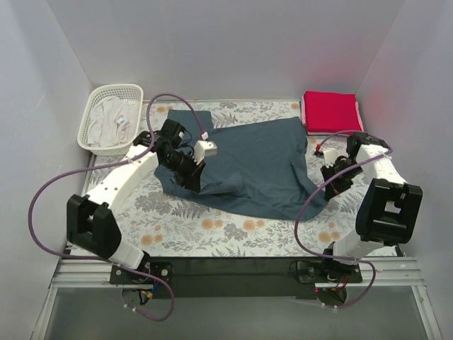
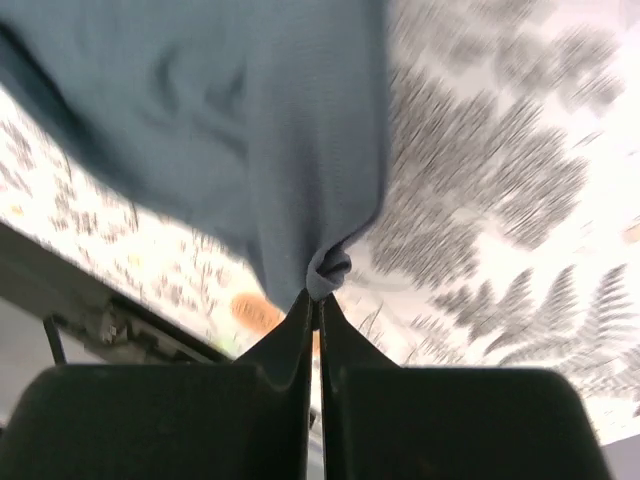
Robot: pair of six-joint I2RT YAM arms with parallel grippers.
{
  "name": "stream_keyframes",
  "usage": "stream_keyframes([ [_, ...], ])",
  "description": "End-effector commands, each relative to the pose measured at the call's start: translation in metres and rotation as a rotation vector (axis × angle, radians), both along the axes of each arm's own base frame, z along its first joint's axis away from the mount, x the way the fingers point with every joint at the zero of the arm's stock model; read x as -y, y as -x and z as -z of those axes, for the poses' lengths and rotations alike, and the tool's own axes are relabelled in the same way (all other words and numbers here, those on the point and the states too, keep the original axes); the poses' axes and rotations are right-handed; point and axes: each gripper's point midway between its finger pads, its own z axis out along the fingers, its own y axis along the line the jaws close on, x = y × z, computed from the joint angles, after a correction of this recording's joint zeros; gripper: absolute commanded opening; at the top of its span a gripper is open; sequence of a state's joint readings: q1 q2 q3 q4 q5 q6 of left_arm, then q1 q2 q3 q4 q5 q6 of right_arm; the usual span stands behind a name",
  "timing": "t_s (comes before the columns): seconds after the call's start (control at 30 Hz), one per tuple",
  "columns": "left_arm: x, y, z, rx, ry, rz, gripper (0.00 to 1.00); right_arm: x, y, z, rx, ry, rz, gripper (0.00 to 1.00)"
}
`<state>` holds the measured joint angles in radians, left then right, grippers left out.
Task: Fold and stack the t-shirts
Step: Flatten the tshirt out
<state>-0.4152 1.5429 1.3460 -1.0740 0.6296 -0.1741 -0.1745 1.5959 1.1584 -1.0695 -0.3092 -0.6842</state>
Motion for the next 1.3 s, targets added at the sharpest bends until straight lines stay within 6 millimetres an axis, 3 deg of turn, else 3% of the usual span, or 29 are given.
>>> stream_keyframes([
  [0.0,-0.028,0.074,0.004,-0.107,-0.024,0.188,0.0,0.012,0.041,0.011,-0.08,0.06,-0.063,0.01],
  [0.03,-0.036,0.091,0.004,-0.107,-0.025,0.216,0.0,0.017,0.046,0.013,-0.087,0.076,-0.067,0.01],
  [0.2,-0.047,0.124,-0.012,0.02,-0.024,0.3,0.0,0.039,0.056,0.017,-0.098,0.131,-0.03,0.01],
  [0.5,-0.005,0.171,-0.073,0.053,0.117,0.415,0.0,0.052,0.059,0.017,-0.113,0.17,-0.019,0.01],
  [0.6,-0.007,0.182,-0.068,0.021,0.124,0.433,0.0,0.056,0.062,0.019,-0.126,0.181,-0.018,0.01],
  [0.67,-0.012,0.193,-0.058,-0.011,0.113,0.441,0.18,0.058,0.064,0.019,-0.131,0.19,-0.019,0.01],
  [0.7,-0.015,0.2,-0.056,-0.022,0.121,0.448,0.32,0.058,0.068,0.02,-0.137,0.197,-0.031,0.01],
  [0.8,-0.021,0.207,-0.053,0.024,0.104,0.483,0.42,0.061,0.078,0.02,-0.152,0.213,-0.06,0.01],
  [0.83,-0.014,0.196,-0.054,-0.001,0.068,0.425,0.34,0.065,0.093,0.024,-0.194,0.235,-0.112,0.27],
  [0.87,-0.009,0.187,-0.058,0.001,0.076,0.383,0.3,0.068,0.091,0.023,-0.182,0.246,-0.117,0.44],
  [0.9,-0.009,0.166,-0.058,0.004,0.081,0.298,0.29,0.07,0.087,0.021,-0.168,0.251,-0.12,0.51],
  [0.93,-0.012,0.133,-0.06,0.02,0.113,0.17,0.26,0.076,0.072,0.011,-0.118,0.263,-0.101,0.58],
  [0.97,-0.022,0.088,-0.056,0.049,0.127,0.005,0.21,0.084,0.039,-0.011,-0.022,0.266,-0.051,0.59],
  [1.0,-0.071,0.004,-0.015,-0.084,0.09,-0.336,0.26,0.064,0.002,-0.032,0.073,0.136,-0.012,0.6],
  [1.07,-0.076,-0.008,-0.004,-0.092,0.071,-0.364,0.26,0.056,-0.001,-0.028,0.057,0.117,-0.023,0.57],
  [1.13,-0.085,-0.027,0.029,-0.131,-0.009,-0.446,0.27,0.042,0.0,-0.017,0.013,0.084,-0.049,0.52],
  [1.2,-0.095,-0.03,0.063,-0.208,-0.09,-0.515,0.26,0.029,0.007,-0.004,-0.034,0.046,-0.046,0.4],
  [1.27,-0.099,-0.037,0.082,-0.226,-0.117,-0.561,0.24,0.022,0.007,0.01,-0.057,0.035,-0.059,0.34],
])
